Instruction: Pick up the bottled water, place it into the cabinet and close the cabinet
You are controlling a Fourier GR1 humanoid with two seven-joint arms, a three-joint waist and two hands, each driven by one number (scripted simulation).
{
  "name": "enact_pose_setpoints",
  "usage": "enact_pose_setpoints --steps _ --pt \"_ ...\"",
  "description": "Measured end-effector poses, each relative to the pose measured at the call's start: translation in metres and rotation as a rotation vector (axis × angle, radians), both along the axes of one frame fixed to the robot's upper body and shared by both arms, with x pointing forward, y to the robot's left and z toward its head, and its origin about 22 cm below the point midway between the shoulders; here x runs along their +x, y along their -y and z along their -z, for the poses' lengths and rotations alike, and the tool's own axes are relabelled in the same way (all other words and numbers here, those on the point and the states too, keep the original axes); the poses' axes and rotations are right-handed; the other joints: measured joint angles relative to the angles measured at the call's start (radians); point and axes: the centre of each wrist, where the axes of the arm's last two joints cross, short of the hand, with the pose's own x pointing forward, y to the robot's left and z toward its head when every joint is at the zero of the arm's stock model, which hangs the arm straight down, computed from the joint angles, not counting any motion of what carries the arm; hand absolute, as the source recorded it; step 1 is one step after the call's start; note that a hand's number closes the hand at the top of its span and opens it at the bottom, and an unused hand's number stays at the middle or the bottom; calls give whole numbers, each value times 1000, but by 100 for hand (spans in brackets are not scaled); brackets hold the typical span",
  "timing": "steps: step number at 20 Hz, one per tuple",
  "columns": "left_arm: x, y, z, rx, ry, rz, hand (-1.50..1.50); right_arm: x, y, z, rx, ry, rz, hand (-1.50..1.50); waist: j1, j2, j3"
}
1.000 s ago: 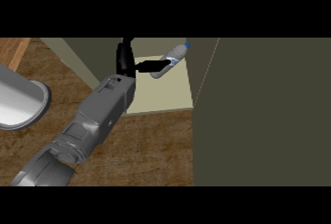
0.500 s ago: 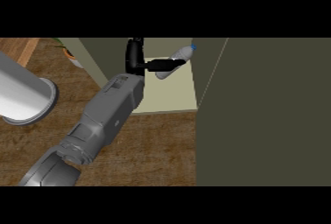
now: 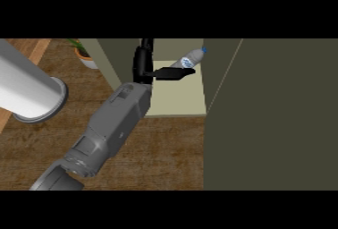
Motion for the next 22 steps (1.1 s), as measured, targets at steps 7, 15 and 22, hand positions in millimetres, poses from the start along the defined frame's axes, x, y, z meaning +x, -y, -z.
enact_pose_setpoints --steps 7,15,22 --pt "-29 7 17 -84 -11 104 -150 2 -4 0 13 -12 7 -150 14 -7 0" --pt "-80 18 32 -201 12 268 -150 2 -4 -1 4 -14 13 -150 23 -7 0" --pt "-129 9 40 -260 22 345 150 1 -12 -2 17 -10 -14 -150 28 -7 0"
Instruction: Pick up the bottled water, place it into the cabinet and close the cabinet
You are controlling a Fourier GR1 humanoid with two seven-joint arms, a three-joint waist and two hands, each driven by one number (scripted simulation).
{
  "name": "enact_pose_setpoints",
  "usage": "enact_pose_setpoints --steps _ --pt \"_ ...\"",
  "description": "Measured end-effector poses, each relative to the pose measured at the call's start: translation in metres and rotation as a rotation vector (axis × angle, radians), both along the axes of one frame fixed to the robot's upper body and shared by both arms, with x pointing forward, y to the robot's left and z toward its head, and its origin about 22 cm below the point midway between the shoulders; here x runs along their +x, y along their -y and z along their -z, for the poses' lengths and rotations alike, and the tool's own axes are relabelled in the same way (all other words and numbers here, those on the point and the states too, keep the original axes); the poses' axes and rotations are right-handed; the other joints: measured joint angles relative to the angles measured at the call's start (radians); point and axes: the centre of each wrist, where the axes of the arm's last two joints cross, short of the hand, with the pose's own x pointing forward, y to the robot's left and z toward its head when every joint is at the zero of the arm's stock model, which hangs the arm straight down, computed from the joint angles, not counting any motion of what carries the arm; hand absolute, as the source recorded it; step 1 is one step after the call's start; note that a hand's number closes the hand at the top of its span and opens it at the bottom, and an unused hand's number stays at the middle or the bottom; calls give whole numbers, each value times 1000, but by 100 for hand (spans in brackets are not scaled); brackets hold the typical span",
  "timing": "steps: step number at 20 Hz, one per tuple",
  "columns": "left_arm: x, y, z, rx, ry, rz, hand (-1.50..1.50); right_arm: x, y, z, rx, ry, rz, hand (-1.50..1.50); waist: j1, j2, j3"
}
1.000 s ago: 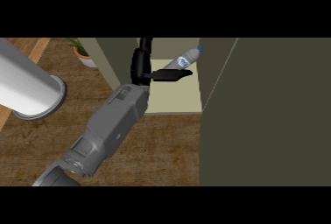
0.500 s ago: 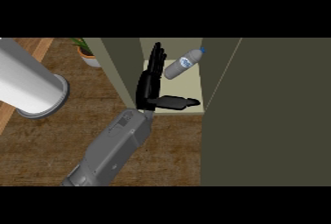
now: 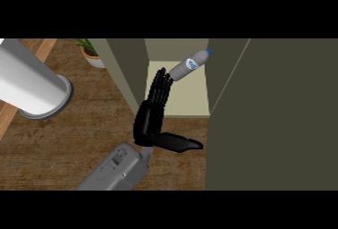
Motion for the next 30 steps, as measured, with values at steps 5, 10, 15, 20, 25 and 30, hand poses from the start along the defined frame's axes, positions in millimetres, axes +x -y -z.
enact_pose_setpoints --steps 5,10,15,20,25,30 --pt "-29 -21 2 -15 -26 36 150 -1 5 -3 -54 -3 -116 150 2 -1 0" --pt "-57 -48 0 -21 -42 25 -150 -1 5 -9 -134 -22 -268 150 5 -1 0" --pt "-76 -85 -4 -20 -43 -33 -150 -3 -4 -16 -156 3 -421 150 -2 -3 0" --pt "-97 -120 -4 -41 -45 -89 -150 -8 -16 -17 -101 6 -517 150 -8 -5 -2" --pt "-115 -146 -9 -88 -68 -119 -150 -10 -31 -18 -56 -23 -640 150 -1 -6 -4" --pt "-127 -169 -16 -106 -75 -139 -150 -5 -37 -20 -72 -12 -696 150 11 -12 -8"
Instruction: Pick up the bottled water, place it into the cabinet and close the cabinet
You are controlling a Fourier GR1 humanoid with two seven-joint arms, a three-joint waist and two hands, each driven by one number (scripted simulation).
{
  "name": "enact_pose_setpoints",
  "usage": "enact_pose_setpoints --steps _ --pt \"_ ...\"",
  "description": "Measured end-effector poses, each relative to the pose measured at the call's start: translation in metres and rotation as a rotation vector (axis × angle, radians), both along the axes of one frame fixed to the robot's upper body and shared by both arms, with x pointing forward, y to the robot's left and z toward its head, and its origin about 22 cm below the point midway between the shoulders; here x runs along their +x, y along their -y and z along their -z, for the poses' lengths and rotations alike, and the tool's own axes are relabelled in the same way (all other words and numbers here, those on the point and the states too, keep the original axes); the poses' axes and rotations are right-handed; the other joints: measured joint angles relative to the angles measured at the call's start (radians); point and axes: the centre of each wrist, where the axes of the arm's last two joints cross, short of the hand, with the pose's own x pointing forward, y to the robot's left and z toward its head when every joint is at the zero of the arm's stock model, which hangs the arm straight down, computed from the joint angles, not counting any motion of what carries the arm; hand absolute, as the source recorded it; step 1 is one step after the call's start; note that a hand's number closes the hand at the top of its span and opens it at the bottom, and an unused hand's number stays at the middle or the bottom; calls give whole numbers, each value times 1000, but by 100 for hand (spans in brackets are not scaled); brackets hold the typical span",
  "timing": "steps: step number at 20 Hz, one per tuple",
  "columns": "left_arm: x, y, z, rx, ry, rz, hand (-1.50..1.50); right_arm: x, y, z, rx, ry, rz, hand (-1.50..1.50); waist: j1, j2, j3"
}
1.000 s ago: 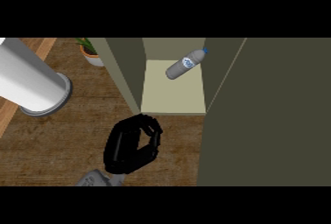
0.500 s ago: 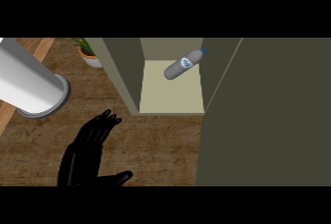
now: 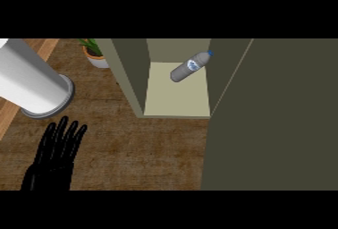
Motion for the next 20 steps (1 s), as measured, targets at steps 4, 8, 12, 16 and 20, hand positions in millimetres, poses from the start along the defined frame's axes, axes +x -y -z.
enact_pose_setpoints --steps 4,8,12,16,20 --pt "-7 -17 -4 3 -4 -1 -150 4 -2 -2 -16 20 -16 150 15 0 -3" --pt "-15 -33 -8 5 0 4 -150 3 -6 -1 -1 8 50 150 33 6 -5" --pt "-22 -45 -11 7 4 20 -150 3 -11 0 24 -10 121 150 56 14 -5" --pt "-23 -55 -17 8 15 50 -150 7 -13 0 26 0 144 150 88 24 -5" --pt "-24 -63 -22 13 25 80 -150 14 -16 -2 12 25 140 150 120 33 -6"
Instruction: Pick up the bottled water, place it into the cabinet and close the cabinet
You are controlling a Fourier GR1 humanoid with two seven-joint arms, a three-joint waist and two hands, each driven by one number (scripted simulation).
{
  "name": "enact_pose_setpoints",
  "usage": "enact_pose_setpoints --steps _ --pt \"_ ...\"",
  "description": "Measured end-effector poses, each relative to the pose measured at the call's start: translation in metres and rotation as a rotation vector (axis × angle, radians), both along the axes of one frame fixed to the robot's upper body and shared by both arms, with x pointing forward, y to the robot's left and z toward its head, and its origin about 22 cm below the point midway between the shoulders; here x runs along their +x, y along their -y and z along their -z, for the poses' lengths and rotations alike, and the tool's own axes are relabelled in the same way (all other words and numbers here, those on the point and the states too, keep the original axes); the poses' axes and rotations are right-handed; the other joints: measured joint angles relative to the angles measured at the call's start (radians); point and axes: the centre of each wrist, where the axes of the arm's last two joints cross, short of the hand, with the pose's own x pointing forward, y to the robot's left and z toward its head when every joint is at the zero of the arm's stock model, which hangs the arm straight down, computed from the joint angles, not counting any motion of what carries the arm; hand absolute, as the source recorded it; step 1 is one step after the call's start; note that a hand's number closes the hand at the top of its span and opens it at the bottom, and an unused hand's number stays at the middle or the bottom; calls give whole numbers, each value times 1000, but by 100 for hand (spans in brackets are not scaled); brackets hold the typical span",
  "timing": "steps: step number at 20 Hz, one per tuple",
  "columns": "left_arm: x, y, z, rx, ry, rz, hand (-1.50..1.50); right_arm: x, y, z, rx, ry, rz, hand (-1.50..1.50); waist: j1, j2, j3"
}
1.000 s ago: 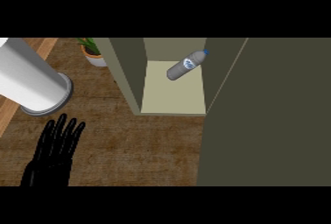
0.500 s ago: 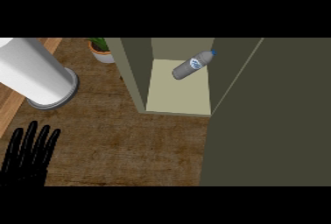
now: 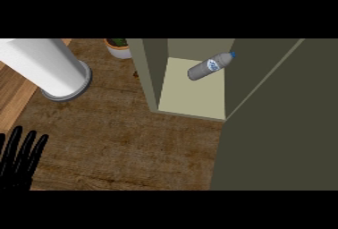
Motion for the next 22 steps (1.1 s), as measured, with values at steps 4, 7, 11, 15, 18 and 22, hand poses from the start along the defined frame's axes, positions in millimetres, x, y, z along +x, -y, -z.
enact_pose_setpoints --steps 4,7,11,15,18,22 --pt "0 -6 -5 9 11 33 -150 8 -2 -3 -25 31 -25 150 34 9 -1" --pt "1 -10 -9 19 18 51 -150 13 -2 -5 -44 52 -45 150 57 13 -3" --pt "3 -14 -12 32 17 70 -150 21 -2 -8 -80 94 -85 -150 88 18 -6" --pt "4 -16 -14 38 18 91 -150 31 1 -14 -140 160 -146 150 117 17 -10" --pt "6 -19 -15 43 18 98 -150 38 -1 -18 -171 197 -181 150 124 17 -12" --pt "7 -22 -17 50 22 101 -150 44 -5 -22 -207 232 -218 150 128 19 -13"
